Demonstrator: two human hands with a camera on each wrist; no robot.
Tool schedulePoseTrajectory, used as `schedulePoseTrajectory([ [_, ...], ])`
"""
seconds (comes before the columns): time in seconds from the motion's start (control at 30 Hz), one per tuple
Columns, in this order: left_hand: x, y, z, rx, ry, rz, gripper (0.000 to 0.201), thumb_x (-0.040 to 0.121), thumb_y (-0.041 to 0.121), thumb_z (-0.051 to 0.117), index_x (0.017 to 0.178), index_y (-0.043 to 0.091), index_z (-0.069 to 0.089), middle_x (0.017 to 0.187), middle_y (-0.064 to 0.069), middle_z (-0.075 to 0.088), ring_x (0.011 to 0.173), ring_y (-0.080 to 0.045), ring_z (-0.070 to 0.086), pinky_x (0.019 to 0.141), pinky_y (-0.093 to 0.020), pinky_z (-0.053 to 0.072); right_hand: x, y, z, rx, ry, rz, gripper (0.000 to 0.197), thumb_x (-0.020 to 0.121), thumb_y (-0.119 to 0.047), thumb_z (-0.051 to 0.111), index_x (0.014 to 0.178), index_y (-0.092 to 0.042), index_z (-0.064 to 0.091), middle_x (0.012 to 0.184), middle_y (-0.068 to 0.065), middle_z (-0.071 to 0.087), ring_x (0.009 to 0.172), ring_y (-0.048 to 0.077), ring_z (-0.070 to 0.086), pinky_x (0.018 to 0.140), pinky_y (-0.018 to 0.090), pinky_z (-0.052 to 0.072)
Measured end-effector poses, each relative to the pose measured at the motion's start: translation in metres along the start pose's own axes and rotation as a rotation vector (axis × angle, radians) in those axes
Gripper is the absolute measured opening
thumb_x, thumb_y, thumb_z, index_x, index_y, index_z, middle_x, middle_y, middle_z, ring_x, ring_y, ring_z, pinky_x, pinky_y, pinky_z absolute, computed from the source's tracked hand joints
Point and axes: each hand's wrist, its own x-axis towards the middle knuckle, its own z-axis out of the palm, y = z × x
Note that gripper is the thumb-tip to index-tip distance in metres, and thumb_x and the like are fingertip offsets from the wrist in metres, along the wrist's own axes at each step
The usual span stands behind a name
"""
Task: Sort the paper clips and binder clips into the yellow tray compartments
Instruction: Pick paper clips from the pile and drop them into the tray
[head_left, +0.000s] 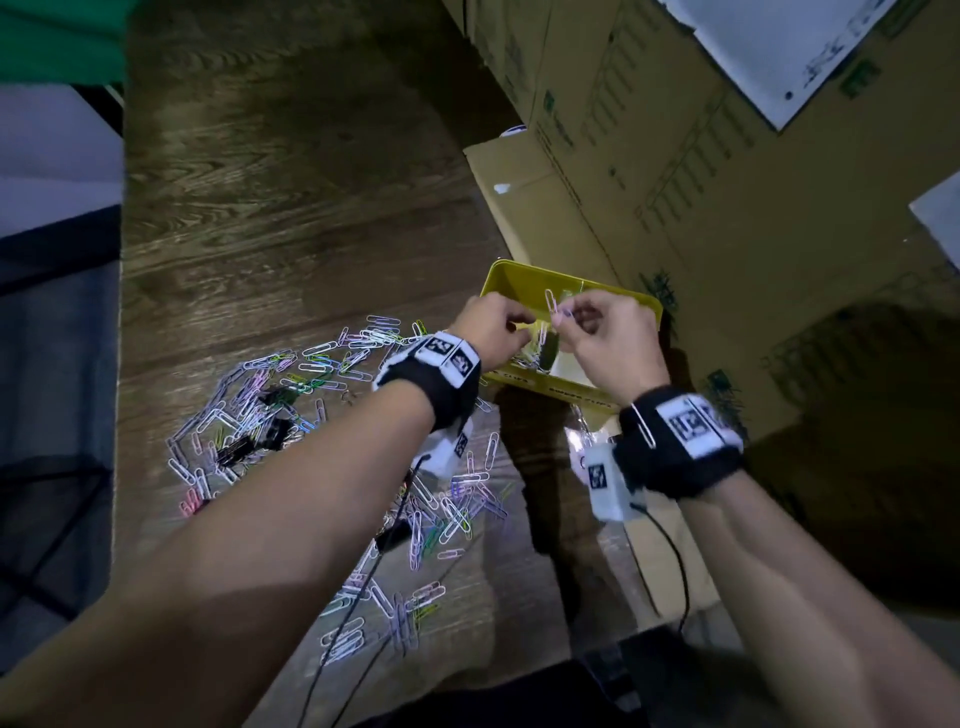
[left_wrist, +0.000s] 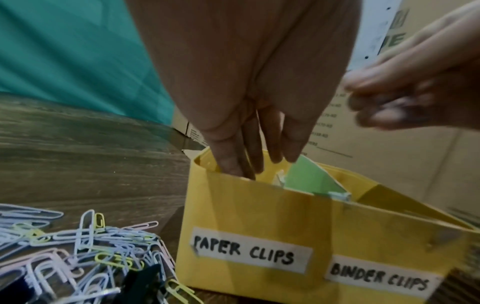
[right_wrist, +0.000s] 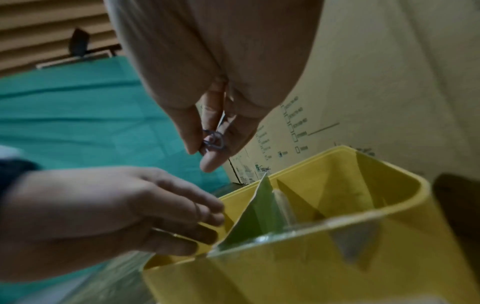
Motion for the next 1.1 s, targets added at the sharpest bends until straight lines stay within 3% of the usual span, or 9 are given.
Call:
schedulePoseTrajectory([
  [0.17, -0.049, -0.02, 0.011, -0.131, 0.297, 0.129, 0.022, 0.08, 0.002, 0.052, 0.084, 0.01, 0.072, 0.087, -0.006, 0.072, 0.074, -0.015, 0.06, 0.077, -0.018, 0.048, 0.041, 0.003, 0.025, -0.307, -0.178, -0.031, 0.008, 0.087, -0.017, 0.064, 0.091, -0.017, 0.07, 0.089, 0.007, 0.071, 0.086, 0.02, 0.064, 0.087, 0.036, 0.053],
  [0.3, -0.079, -0.049, 0.053, 0.118, -0.063, 0.153, 0.037, 0.081, 0.001, 0.048, 0.113, 0.012, 0.063, 0.121, -0.009, 0.06, 0.111, -0.023, 0.054, 0.099, -0.041, 0.044, 0.041, 0.004, 0.039, -0.431, -0.34, -0.043, 0.027, 0.09, -0.018, 0.059, 0.117, -0.019, 0.065, 0.118, 0.013, 0.065, 0.112, 0.026, 0.057, 0.103, 0.037, 0.043],
  [0.37, -0.091, -0.058, 0.075, 0.337, -0.278, 0.193, 0.052, 0.088, 0.011, 0.046, 0.139, 0.018, 0.039, 0.146, -0.01, 0.033, 0.133, -0.027, 0.033, 0.11, -0.047, 0.032, 0.031, 0.001, 0.041, -0.457, -0.349, -0.138, 0.034, 0.091, -0.019, 0.059, 0.125, -0.02, 0.06, 0.126, 0.009, 0.061, 0.121, 0.025, 0.052, 0.107, 0.037, 0.033],
  [0.47, -0.113, -0.068, 0.097, 0.613, -0.387, 0.175, 0.058, 0.097, 0.039, 0.032, 0.147, 0.022, 0.009, 0.157, -0.005, 0.002, 0.143, -0.028, 0.006, 0.116, -0.052, 0.008, 0.002, -0.003, 0.039, -0.334, -0.255, -0.35, 0.028, 0.09, -0.02, 0.061, 0.117, -0.019, 0.065, 0.12, 0.006, 0.064, 0.113, 0.02, 0.057, 0.103, 0.041, 0.04],
  [0.57, -0.139, -0.082, 0.105, 0.663, -0.346, 0.236, 0.06, 0.098, 0.041, 0.029, 0.148, 0.015, 0.009, 0.157, -0.011, 0.006, 0.143, -0.03, 0.004, 0.117, -0.047, 0.003, -0.045, 0.009, 0.045, -0.197, -0.274, -0.538, 0.02, 0.085, -0.011, 0.066, 0.105, -0.011, 0.069, 0.107, 0.008, 0.066, 0.101, 0.019, 0.06, 0.094, 0.031, 0.045],
  [0.63, -0.156, -0.09, 0.106, 0.613, -0.308, 0.384, 0.057, 0.095, 0.036, 0.041, 0.144, 0.014, 0.024, 0.15, -0.016, 0.027, 0.138, -0.032, 0.024, 0.115, -0.044, 0.018, -0.074, 0.029, 0.053, -0.209, -0.338, -0.602, 0.021, 0.083, -0.01, 0.068, 0.104, -0.012, 0.068, 0.107, 0.006, 0.064, 0.1, 0.018, 0.059, 0.091, 0.032, 0.049],
  [0.73, -0.181, -0.1, 0.101, 0.474, -0.209, 0.429, 0.06, 0.074, 0.021, 0.064, 0.13, 0.017, 0.041, 0.131, -0.013, 0.05, 0.114, -0.026, 0.053, 0.095, -0.04, 0.048, -0.106, 0.055, 0.065, -0.359, -0.561, -0.404, 0.052, 0.082, -0.027, 0.07, 0.13, -0.018, 0.051, 0.128, 0.002, 0.05, 0.116, 0.019, 0.049, 0.099, 0.038, 0.045],
  [0.87, -0.193, -0.12, 0.089, 0.389, -0.142, 0.262, 0.055, 0.082, 0.018, 0.056, 0.133, 0.021, 0.037, 0.133, -0.011, 0.046, 0.115, -0.024, 0.049, 0.094, -0.041, 0.048, -0.142, 0.074, 0.081, -0.531, -0.761, -0.103, 0.109, 0.071, -0.046, 0.076, 0.151, -0.021, 0.006, 0.151, 0.008, 0.017, 0.133, 0.026, 0.033, 0.108, 0.037, 0.035],
  [1.1, -0.179, -0.123, 0.076, 0.528, -0.189, 0.167, 0.074, 0.08, 0.058, 0.052, 0.139, 0.023, 0.025, 0.142, -0.011, 0.036, 0.122, -0.026, 0.044, 0.097, -0.044, 0.045, -0.155, 0.066, 0.115, -0.58, -0.623, 0.012, 0.113, 0.073, -0.052, 0.072, 0.151, -0.011, 0.001, 0.151, 0.014, 0.016, 0.139, 0.03, 0.02, 0.113, 0.043, 0.029],
])
